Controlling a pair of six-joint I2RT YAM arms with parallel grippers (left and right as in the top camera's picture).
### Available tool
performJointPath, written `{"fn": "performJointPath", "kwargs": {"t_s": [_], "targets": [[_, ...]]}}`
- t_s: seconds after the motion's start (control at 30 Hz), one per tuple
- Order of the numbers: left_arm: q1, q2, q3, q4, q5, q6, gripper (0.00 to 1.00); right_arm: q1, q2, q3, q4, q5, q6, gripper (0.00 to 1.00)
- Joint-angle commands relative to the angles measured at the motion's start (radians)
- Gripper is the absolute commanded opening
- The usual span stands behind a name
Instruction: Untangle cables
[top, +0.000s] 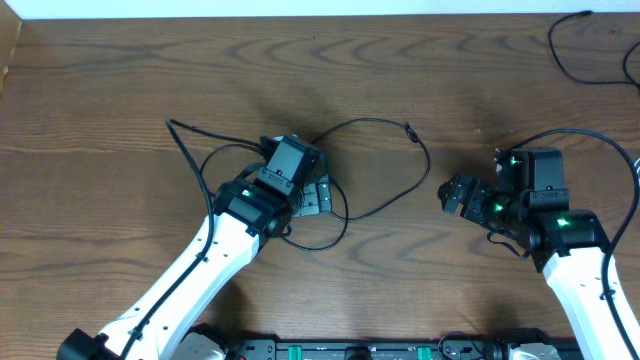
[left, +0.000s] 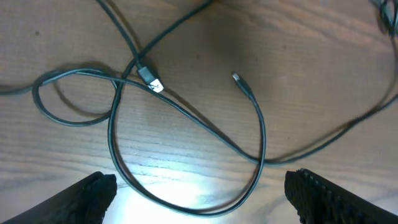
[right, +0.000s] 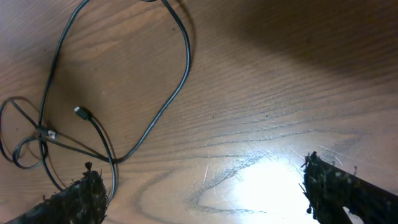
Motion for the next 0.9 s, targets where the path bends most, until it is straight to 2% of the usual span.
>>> {"fn": "performJointPath", "kwargs": {"t_s": [0.0, 0.13, 0.17, 0.2, 0.23, 0.27, 0.3, 0.57, 0.87], "targets": [[0.004, 0.000, 0.027, 0.030, -0.032, -0.118, 0.93, -0.002, -0.008, -0.007, 0.000, -0.001, 0.002, 0.99], [0.007, 0.002, 0.024, 0.019, -0.051, -0.039, 0.93, -0.002, -0.008, -0.007, -0.001, 0.002, -0.005, 0.99], [0.009, 0.003, 0.023, 0.004, -0.082, -0.055, 0.93, -0.002, -0.008, -0.007, -0.001, 0.002, -0.005, 0.99], [0.013, 0.005, 0.022, -0.019, -0.118, -0.106, 0.93, -0.002, -0.007, -0.007, -0.002, 0.002, -0.005, 0.99], [0.026, 0.006, 0.014, -0.081, -0.195, -0.272, 0.93, -0.002, -0.004, -0.007, -0.004, 0.002, -0.005, 0.99], [0.035, 0.006, 0.004, -0.107, -0.218, -0.338, 0.93, -0.002, -0.002, -0.008, -0.004, 0.002, -0.005, 0.99], [0.043, 0.006, -0.008, -0.111, -0.221, -0.355, 0.93, -0.002, 0.000, -0.008, -0.004, 0.002, -0.005, 0.99], [0.067, 0.065, -0.082, -0.023, -0.219, -0.354, 0.93, -0.002, 0.014, -0.008, -0.002, 0.002, -0.005, 0.99], [0.067, 0.256, -0.082, 0.037, -0.212, -0.354, 0.93, -0.001, 0.023, -0.008, -0.015, 0.002, -0.037, 0.99]]}}
